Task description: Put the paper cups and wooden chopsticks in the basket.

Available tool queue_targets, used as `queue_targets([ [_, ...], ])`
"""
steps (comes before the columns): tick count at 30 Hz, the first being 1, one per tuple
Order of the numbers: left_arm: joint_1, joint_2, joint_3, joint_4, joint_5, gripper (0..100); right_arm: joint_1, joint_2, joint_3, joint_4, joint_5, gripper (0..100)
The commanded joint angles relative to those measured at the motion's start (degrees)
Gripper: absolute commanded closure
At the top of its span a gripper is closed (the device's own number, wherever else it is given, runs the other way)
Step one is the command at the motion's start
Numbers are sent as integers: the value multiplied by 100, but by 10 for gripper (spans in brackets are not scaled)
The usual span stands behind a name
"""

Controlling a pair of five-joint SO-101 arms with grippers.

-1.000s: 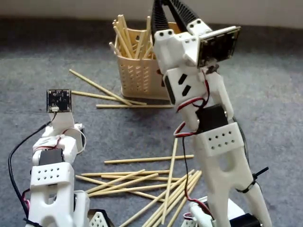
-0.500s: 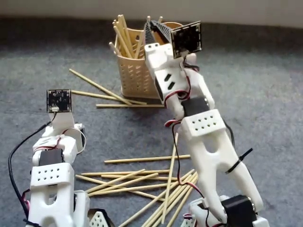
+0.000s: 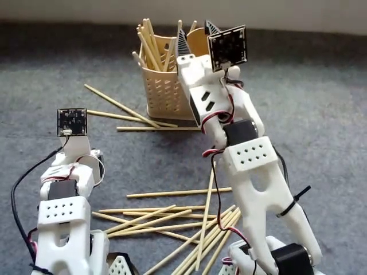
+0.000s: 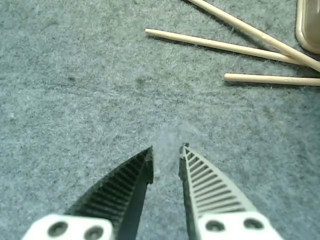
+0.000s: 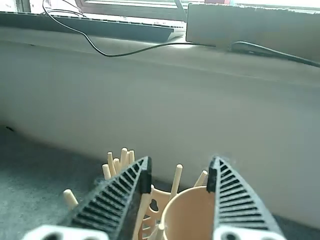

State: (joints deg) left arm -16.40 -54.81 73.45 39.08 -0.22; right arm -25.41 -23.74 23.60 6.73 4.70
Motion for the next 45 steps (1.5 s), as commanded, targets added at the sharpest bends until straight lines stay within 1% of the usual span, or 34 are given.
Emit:
queue_targets([
  [1,-75,-92,-31,-97,-26,895,57,-549,-31,664,-18,811],
  [4,-75,-92,-31,-97,-26,895,84,-822,-40,1411,-387,811],
  [6,-75,-92,-31,-97,-26,895,84,-1024,-40,1938,-501,811],
  [15,-75,-101,40,-185,-35,895,84,-1736,-40,4242,-519,811],
  [22,-75,-101,57,-255,-35,895,84,-1859,-40,5930,-519,811],
  [26,-75,-101,57,-255,-35,895,84,-1833,-22,6703,-1055,811],
  [29,-75,-101,57,-255,-35,895,57,-1833,-22,7178,-1248,811],
  [33,-75,-101,57,-255,-35,895,57,-1657,180,7380,-1521,811],
  [35,-75,-92,57,-255,-35,895,57,-1429,418,7345,-1512,811],
  [42,-75,-92,57,-255,-35,895,180,-523,1051,6501,-1547,811],
  [45,-75,-84,57,-255,-114,896,295,-207,1226,5974,-1829,811],
])
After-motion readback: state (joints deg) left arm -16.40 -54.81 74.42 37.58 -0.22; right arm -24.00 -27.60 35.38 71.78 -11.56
